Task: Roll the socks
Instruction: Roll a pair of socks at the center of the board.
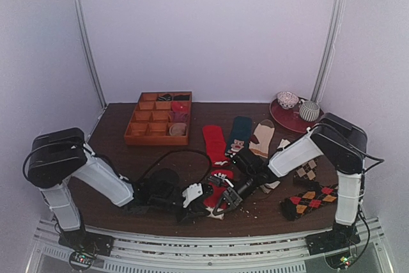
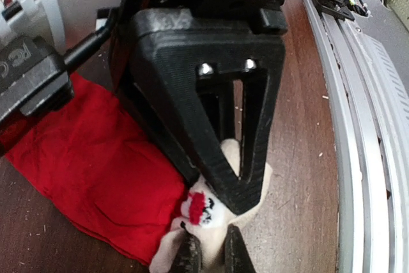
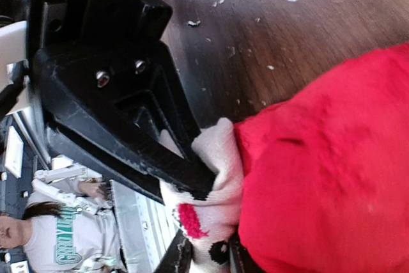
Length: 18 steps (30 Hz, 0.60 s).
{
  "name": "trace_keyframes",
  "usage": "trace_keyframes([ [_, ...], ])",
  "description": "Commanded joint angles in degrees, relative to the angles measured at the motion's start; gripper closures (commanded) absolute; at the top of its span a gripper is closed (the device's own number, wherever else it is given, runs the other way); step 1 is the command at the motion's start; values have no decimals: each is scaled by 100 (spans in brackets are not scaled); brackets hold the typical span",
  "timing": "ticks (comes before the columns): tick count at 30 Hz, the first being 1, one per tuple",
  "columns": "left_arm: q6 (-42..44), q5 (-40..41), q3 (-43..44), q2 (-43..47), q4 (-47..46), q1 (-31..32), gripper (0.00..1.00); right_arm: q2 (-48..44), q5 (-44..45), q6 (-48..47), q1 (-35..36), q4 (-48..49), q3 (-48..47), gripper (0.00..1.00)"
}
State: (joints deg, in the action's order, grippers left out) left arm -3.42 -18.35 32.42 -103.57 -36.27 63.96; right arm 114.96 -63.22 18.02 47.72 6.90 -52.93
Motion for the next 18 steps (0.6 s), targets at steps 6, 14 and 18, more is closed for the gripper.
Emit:
trace_keyframes([
  [6,-1392,-1215,240,-504,3027,-224,100,-2215,2646,-288,-56,1083,1584,71],
  [14,-1553,-1715,666,-944,3657,-358,100,-3701,4328,-2022,997,2043,2659,58],
  [18,-1528,-1799,756,-1008,3810,-397,100,-3703,5100,-2777,1737,2104,2584,55],
])
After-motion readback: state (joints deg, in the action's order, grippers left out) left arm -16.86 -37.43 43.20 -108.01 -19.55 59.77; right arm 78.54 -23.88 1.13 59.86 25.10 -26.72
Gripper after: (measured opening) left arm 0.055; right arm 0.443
